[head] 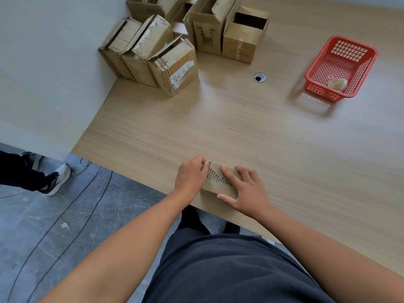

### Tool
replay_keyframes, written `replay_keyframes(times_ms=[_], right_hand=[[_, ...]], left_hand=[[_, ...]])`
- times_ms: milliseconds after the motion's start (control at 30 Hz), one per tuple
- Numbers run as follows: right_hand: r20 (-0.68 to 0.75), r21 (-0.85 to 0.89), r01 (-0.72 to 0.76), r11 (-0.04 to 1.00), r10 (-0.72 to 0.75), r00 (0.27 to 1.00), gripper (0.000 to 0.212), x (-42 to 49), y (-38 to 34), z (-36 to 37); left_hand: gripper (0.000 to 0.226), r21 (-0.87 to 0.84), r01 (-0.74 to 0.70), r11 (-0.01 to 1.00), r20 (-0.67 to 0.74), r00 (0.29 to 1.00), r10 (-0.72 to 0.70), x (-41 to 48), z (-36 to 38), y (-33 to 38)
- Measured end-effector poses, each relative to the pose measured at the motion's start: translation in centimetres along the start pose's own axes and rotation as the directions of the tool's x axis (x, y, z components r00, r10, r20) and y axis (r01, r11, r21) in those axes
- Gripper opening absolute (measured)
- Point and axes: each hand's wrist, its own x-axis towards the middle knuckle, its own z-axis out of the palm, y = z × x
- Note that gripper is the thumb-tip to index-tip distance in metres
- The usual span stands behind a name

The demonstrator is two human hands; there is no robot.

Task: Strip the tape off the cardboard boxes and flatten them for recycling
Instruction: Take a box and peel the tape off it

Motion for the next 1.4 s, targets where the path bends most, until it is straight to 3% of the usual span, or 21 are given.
replay_keyframes(times_ms=[167, 267, 367, 433, 500, 567, 633, 800, 1033, 1267, 1333, 1400], right_hand=[[0.0, -0.003, 0.019, 1.0, -0.019, 1.0, 0.089, -0.1, 0.2, 0.0], [0.0, 0.022, 0.039, 0.999, -0.039, 0.999, 0.088, 0.0, 0.5, -0.1], [0.005, 0.038, 0.071, 0.997, -0.072, 0.997, 0.086, 0.2, 0.8, -0.3], [-0.004, 0.06, 0.097, 0.993, -0.097, 0.995, 0.086, 0.4, 1.0, -0.5], [-0.006, 0.059, 0.119, 0.991, -0.119, 0.993, 0.087, 0.7, 1.3, -0.7], [0.008, 0.04, 0.131, 0.991, -0.131, 0.991, 0.088, 1.0, 1.4, -1.0], [0.014, 0.032, 0.13, 0.991, -0.13, 0.991, 0.088, 1.1, 1.4, -1.1], [0.015, 0.023, 0.123, 0.992, -0.124, 0.992, 0.087, 1.0, 1.2, -1.1], [0.024, 0.0, 0.133, 0.991, -0.133, 0.991, 0.087, 0.9, 1.2, -1.1], [0.006, 0.009, 0.121, 0.993, -0.121, 0.993, 0.087, 0.7, 1.1, -1.0], [-0.006, 0.014, 0.119, 0.993, -0.119, 0.993, 0.087, 0.6, 1.0, -1.0], [-0.016, 0.02, 0.108, 0.994, -0.108, 0.994, 0.087, 0.5, 1.0, -1.0]], left_hand=[[0.021, -0.167, 0.231, 0.959, 0.034, 0.973, -0.228, 0.3, 0.6, -0.5], [0.016, -0.343, 0.339, 0.876, 0.181, 0.939, -0.292, 1.1, 0.6, -1.5], [0.013, -0.508, 0.423, 0.75, 0.354, 0.897, -0.266, 1.5, -0.2, -1.9], [0.009, -0.437, 0.371, 0.82, 0.357, 0.908, -0.221, 1.7, -0.6, -2.0], [0.007, -0.261, 0.198, 0.945, 0.284, 0.951, -0.121, 1.6, -0.9, -1.9], [0.018, -0.156, 0.057, 0.986, 0.233, 0.972, -0.019, 1.5, -1.1, -1.7], [0.021, -0.114, 0.006, 0.993, 0.212, 0.977, 0.019, 1.5, -1.3, -1.3], [0.033, -0.043, -0.003, 0.999, 0.191, 0.982, 0.012, 1.6, -1.5, -0.8], [0.012, -0.076, 0.11, 0.991, 0.161, 0.982, -0.097, 2.4, -1.8, 0.0], [0.019, 0.176, -0.182, 0.967, 0.17, 0.974, 0.153, 1.7, -1.2, 0.8], [0.018, 0.176, -0.172, 0.969, 0.139, 0.979, 0.149, 1.5, -0.8, 0.6], [0.017, 0.096, -0.063, 0.993, 0.085, 0.995, 0.055, 1.5, -0.4, 0.7]])
